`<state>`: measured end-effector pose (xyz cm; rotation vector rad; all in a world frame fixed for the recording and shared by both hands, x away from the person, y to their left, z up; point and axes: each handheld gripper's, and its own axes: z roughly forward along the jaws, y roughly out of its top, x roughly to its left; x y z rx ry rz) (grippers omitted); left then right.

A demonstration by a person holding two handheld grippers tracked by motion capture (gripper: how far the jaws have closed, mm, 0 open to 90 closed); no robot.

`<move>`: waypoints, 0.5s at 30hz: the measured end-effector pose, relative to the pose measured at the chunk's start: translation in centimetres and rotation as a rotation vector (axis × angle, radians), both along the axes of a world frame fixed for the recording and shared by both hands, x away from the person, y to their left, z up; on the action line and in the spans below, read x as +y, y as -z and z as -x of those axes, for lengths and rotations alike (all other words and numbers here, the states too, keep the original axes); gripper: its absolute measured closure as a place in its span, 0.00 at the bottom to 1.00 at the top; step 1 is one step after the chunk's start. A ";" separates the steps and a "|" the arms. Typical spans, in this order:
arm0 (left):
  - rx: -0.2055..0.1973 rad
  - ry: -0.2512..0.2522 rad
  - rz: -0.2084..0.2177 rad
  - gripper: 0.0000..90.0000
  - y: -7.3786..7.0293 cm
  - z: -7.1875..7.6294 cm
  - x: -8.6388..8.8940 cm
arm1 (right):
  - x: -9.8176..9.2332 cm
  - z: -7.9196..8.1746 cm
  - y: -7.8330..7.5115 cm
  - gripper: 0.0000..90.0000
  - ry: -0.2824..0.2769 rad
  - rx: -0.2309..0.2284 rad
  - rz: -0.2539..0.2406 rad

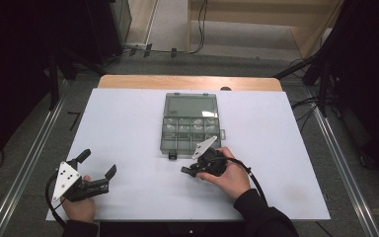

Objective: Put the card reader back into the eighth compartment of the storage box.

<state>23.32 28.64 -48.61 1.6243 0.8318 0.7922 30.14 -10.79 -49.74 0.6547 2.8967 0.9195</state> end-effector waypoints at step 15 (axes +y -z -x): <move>-0.001 0.001 -0.005 0.03 0.0 0.0 0.0 | -0.6 0.0 -0.8 0.79 0.018 -0.016 -0.019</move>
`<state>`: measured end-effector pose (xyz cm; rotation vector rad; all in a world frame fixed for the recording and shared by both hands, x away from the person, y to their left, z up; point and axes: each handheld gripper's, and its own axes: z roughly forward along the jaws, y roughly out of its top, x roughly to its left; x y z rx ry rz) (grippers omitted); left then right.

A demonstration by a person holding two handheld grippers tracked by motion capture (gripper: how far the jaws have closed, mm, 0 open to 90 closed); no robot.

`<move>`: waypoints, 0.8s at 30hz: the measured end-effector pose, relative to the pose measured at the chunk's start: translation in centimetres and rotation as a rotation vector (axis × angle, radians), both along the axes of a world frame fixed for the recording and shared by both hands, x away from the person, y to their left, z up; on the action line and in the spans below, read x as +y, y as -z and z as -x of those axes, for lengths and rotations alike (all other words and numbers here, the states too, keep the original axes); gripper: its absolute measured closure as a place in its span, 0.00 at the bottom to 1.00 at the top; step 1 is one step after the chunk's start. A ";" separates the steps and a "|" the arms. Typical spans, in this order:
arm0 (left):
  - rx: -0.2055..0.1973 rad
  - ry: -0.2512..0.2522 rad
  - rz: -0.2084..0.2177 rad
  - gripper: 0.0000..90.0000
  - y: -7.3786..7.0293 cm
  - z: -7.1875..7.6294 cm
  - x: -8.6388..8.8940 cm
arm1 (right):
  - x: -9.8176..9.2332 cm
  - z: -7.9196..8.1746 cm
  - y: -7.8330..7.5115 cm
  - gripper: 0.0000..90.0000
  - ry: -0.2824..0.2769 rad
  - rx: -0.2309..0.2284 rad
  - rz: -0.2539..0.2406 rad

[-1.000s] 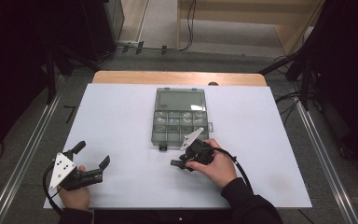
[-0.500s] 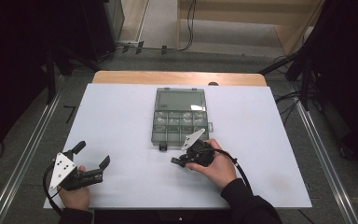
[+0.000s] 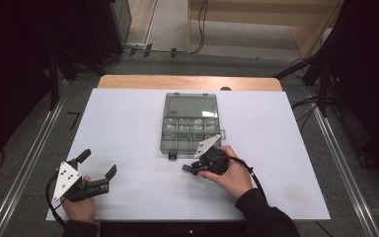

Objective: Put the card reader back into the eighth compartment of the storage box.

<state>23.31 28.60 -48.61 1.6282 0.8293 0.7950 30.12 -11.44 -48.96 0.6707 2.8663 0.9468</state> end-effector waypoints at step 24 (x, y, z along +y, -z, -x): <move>-0.001 0.000 0.000 0.03 0.0 0.0 0.0 | -1.5 -0.3 -2.0 0.79 0.028 -0.028 -0.058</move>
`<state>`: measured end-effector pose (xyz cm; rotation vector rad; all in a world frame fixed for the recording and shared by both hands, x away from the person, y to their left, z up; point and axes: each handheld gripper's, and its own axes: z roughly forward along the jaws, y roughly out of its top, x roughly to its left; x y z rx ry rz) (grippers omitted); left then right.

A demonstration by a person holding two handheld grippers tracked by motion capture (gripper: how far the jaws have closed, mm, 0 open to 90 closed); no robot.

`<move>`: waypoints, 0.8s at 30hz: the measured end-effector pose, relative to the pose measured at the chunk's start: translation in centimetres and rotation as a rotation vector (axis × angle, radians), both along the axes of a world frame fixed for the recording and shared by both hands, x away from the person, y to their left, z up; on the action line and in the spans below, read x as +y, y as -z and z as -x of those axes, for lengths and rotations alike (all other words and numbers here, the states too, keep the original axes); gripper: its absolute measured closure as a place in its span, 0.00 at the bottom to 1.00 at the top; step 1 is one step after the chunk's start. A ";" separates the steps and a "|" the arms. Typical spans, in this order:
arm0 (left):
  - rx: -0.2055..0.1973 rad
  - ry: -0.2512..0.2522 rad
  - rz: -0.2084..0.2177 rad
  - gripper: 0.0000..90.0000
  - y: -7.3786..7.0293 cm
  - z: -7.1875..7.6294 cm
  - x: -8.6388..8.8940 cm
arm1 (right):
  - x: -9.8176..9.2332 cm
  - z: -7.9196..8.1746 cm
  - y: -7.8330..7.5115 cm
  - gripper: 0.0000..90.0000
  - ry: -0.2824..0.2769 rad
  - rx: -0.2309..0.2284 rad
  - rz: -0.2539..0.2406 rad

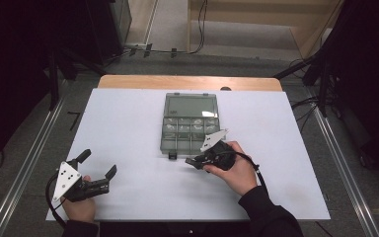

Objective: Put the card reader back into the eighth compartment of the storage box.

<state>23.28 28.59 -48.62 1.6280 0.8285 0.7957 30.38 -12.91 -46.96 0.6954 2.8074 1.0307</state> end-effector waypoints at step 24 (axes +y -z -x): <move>0.000 -0.001 0.000 0.03 0.0 0.0 0.0 | -1.1 -0.5 -1.9 0.79 0.022 -0.018 -0.015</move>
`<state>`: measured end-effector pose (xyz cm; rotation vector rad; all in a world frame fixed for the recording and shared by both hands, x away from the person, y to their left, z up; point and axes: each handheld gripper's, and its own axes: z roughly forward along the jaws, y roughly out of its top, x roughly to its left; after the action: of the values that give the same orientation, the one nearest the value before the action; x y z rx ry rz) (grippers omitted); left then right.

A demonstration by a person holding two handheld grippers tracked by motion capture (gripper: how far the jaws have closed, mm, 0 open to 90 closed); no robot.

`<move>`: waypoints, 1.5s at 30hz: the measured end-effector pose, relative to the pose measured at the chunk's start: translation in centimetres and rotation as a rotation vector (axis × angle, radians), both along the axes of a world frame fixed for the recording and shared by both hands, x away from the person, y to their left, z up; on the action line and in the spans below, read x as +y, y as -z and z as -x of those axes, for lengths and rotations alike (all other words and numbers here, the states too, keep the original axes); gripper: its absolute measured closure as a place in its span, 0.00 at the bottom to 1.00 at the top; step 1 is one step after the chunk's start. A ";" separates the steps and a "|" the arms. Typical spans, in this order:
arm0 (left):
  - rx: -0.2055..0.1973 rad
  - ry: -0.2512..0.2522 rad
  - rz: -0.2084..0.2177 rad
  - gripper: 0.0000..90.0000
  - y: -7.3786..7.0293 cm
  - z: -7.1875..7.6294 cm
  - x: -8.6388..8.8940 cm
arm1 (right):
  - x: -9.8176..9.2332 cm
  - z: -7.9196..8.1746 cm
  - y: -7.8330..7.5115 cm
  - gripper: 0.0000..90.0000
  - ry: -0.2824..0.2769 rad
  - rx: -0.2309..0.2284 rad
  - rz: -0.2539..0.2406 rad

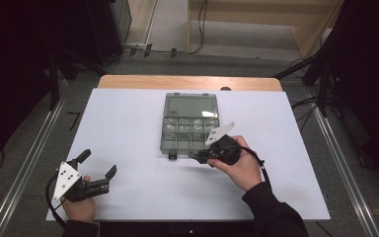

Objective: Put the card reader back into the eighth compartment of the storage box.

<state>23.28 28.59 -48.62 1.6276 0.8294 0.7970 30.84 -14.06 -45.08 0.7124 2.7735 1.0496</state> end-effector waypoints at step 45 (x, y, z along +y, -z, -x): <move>0.001 0.001 -0.005 0.03 0.0 0.0 0.0 | -3.2 -1.5 -1.0 0.79 0.131 -0.015 -0.024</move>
<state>23.29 28.55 -48.63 1.6326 0.8277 0.7986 32.33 -17.26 -44.13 0.8722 2.6642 1.0603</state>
